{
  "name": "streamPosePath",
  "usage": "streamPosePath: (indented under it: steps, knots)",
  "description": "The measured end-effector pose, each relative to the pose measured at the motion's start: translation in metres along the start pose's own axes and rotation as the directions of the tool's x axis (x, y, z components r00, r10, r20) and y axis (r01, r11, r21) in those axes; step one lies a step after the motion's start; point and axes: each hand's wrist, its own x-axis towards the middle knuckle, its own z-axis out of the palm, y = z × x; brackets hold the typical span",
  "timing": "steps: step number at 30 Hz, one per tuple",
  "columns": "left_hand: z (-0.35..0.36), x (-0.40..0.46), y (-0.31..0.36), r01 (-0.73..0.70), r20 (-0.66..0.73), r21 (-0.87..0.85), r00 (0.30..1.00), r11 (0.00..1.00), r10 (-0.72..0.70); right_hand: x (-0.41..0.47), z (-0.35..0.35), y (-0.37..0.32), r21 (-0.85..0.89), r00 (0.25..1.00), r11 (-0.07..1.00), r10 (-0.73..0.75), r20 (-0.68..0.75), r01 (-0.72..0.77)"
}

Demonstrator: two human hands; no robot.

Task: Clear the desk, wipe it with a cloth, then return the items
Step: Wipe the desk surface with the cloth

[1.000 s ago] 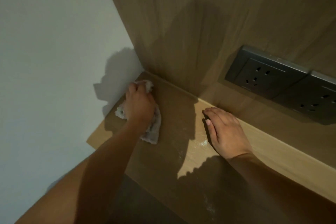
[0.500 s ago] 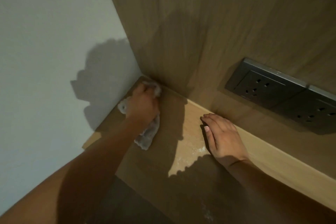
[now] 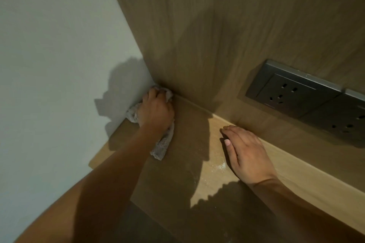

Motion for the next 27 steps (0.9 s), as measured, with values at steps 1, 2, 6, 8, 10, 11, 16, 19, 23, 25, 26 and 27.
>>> streamPosePath:
  steps: [1, 2, 6, 8, 10, 11, 16, 19, 23, 25, 26, 27]
  knots:
    - [0.001, 0.003, 0.006, 0.072, -0.009, 0.021, 0.997, 0.997, -0.072, 0.000, 0.000, 0.000, -0.003, 1.000, 1.000, 0.002, -0.003, -0.002]
    - [0.001, 0.007, 0.011, 0.138, -0.012, 0.029, 0.990, 0.990, -0.137, 0.000, 0.000, 0.000, -0.005, 1.000, 1.000, 0.002, -0.008, -0.002]
    - [0.003, 0.020, 0.015, 0.195, -0.009, -0.003, 0.981, 0.981, -0.195, 0.001, 0.002, -0.001, -0.005, 1.000, 1.000, 0.000, -0.016, 0.000]
    - [0.002, 0.020, 0.012, 0.184, -0.003, -0.014, 0.983, 0.983, -0.184, 0.002, 0.001, -0.001, -0.010, 1.000, 1.000, -0.003, -0.017, 0.003]
    - [0.001, 0.019, 0.011, 0.183, 0.006, -0.004, 0.983, 0.983, -0.183, 0.000, 0.000, -0.002, -0.021, 1.000, 1.000, -0.001, -0.023, 0.001]
    - [0.001, 0.019, 0.012, 0.197, 0.008, -0.009, 0.980, 0.980, -0.197, 0.000, -0.001, -0.002, -0.025, 1.000, 1.000, 0.000, -0.024, 0.000]
    - [-0.001, 0.026, 0.019, 0.315, -0.016, -0.161, 0.947, 0.935, -0.322, -0.001, -0.002, -0.003, -0.041, 1.000, 0.999, 0.009, -0.008, -0.010]
    - [0.001, 0.019, 0.009, 0.230, -0.063, -0.172, 0.968, 0.958, -0.244, 0.000, -0.001, -0.002, -0.046, 1.000, 0.999, 0.004, -0.004, -0.004]
    - [0.013, 0.000, 0.007, 0.152, -0.195, -0.168, 0.963, 0.974, -0.184, 0.000, -0.001, -0.003, -0.049, 1.000, 0.999, 0.004, -0.001, -0.004]
    - [0.016, -0.002, 0.012, 0.243, -0.233, -0.189, 0.930, 0.952, -0.284, 0.000, 0.000, -0.002, -0.050, 1.000, 0.999, 0.002, -0.005, -0.003]
    - [0.016, -0.003, 0.015, 0.280, -0.228, -0.205, 0.918, 0.938, -0.324, 0.000, 0.000, -0.001, -0.049, 1.000, 0.999, 0.001, -0.004, -0.002]
    - [0.017, -0.002, 0.016, 0.294, -0.213, -0.219, 0.916, 0.930, -0.340, 0.000, 0.000, -0.001, -0.046, 1.000, 0.999, 0.002, -0.003, -0.002]
